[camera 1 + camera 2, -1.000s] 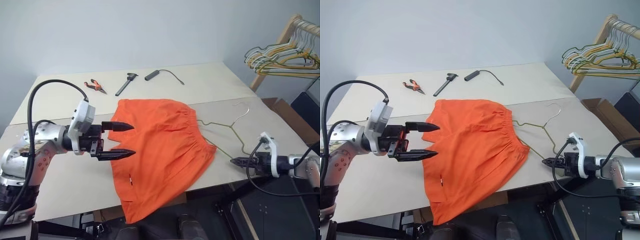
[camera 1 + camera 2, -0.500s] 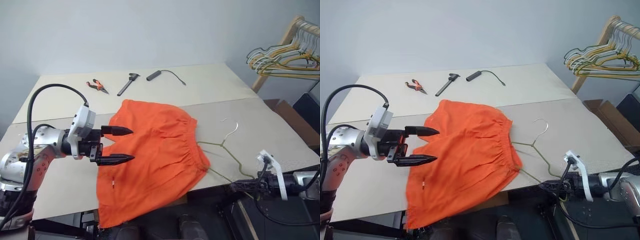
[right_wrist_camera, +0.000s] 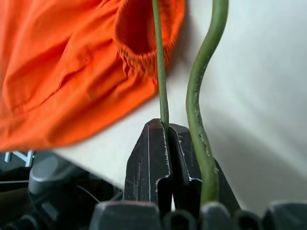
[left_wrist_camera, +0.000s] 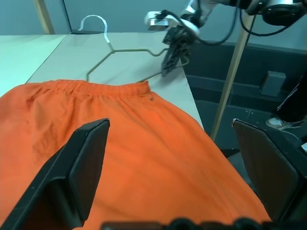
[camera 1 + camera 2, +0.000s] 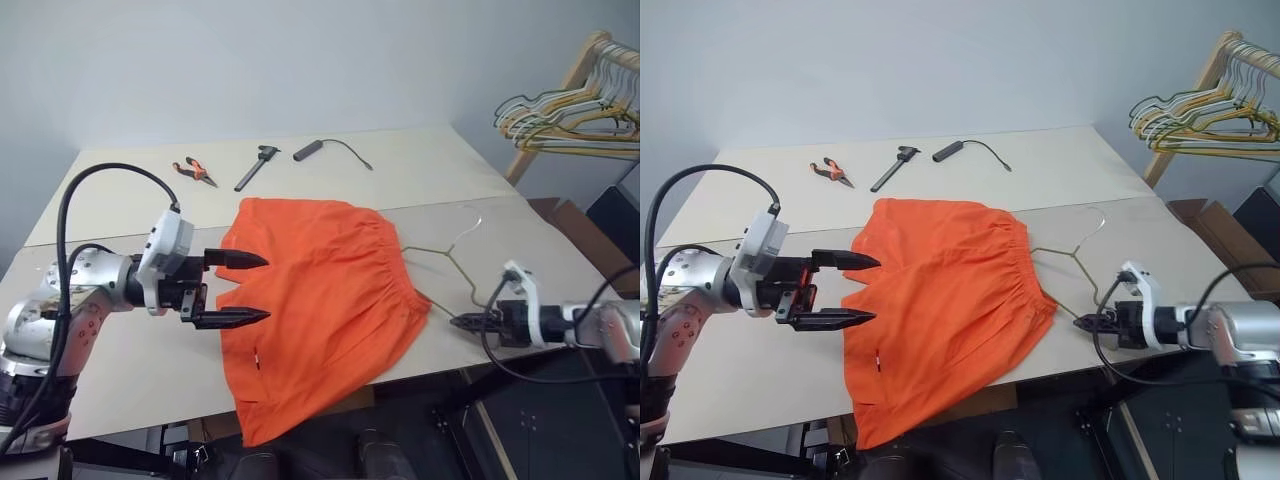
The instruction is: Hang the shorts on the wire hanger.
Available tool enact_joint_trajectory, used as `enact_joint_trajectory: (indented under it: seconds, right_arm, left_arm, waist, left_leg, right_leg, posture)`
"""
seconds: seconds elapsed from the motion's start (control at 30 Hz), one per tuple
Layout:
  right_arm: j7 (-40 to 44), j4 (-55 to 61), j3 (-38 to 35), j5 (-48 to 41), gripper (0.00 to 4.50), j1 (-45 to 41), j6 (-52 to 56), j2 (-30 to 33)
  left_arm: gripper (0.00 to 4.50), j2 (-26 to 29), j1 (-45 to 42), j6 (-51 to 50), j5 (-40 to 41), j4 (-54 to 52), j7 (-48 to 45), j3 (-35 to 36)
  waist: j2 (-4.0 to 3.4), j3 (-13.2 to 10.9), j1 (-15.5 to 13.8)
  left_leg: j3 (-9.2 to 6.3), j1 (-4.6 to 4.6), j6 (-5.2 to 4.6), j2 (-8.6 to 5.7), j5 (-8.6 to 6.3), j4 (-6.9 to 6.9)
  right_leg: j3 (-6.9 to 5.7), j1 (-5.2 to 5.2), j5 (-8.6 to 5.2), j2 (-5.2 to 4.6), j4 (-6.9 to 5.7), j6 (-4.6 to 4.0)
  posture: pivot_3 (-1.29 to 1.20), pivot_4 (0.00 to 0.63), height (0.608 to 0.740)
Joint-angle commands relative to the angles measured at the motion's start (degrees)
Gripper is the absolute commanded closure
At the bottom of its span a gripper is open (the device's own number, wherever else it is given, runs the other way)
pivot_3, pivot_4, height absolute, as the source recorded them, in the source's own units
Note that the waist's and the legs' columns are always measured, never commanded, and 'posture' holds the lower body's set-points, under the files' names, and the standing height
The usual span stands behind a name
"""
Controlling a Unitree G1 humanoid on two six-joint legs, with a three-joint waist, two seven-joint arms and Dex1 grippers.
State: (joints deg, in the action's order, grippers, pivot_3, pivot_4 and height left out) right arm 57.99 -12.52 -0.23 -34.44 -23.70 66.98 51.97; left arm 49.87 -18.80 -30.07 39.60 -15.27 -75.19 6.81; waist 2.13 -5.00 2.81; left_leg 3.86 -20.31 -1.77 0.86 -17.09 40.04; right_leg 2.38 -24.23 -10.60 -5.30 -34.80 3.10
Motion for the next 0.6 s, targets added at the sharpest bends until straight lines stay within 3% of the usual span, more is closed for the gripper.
enact_joint_trajectory:
  seconds: [0.03, 0.17, 0.3, 0.47, 0.6]
  right_arm:
    - [4.7, 2.2, 3.1, 0.1, 4.5, -0.1, -0.8, 1.5]
    - [7.1, 9.5, 2.2, -3.1, 4.5, 4.0, 2.7, 4.6]
    - [6.3, 23.4, -4.2, -10.9, 4.5, 11.0, 10.2, 7.2]
    - [-1.4, 36.7, -12.9, -20.3, 4.5, 13.0, 24.1, 2.6]
    - [-8.2, 35.0, -13.7, -20.8, 4.5, 14.1, 25.5, 0.7]
  left_arm:
    - [0.05, 0.5, 0.2, 1.4, -0.3, -1.8, 0.4, 1.0]
    - [0.05, 1.0, 1.6, 1.6, -0.4, -2.8, 0.7, 1.9]
    - [0.05, 0.7, 2.7, 1.7, -0.3, -3.9, 1.5, 2.4]
    - [0.05, 0.6, 3.3, 1.9, 0.1, -4.3, 1.3, 1.7]
    - [0.05, 0.6, 2.3, 2.0, -0.1, -3.6, 0.6, 0.8]
  waist:
    - [0.0, 0.0, -0.2]
    - [-0.01, 0.0, -0.7]
    - [-0.01, 0.0, -1.3]
    - [0.01, 0.0, -1.2]
    - [0.01, 0.0, -1.5]
  left_leg:
    - [-0.01, -0.01, 0.0, 0.01, 0.0, -0.01]
    - [-0.05, -0.07, -0.01, 0.02, 0.0, 0.0]
    - [-0.18, -0.07, -0.01, 0.02, -0.01, 0.0]
    - [-0.3, 0.04, 0.0, 0.08, 0.0, 0.0]
    - [-0.31, 0.04, 0.01, 0.07, -0.01, 0.0]
  right_leg:
    - [-0.01, 0.0, 0.0, 0.0, 0.0, 0.0]
    - [-0.05, -0.03, -0.02, 0.0, 0.0, 0.02]
    - [-0.06, -0.03, -0.03, -0.02, 0.0, 0.04]
    - [-0.01, -0.01, -0.24, 0.01, -0.06, 0.39]
    - [-0.03, 0.0, -0.27, 0.01, -0.03, 0.36]
  posture:
    - [-0.03, 0.043, 0.74]
    - [0.0, 0.043, 0.74]
    - [0.01, 0.048, 0.74]
    - [-0.02, 0.056, 0.74]
    - [-0.03, 0.059, 0.74]
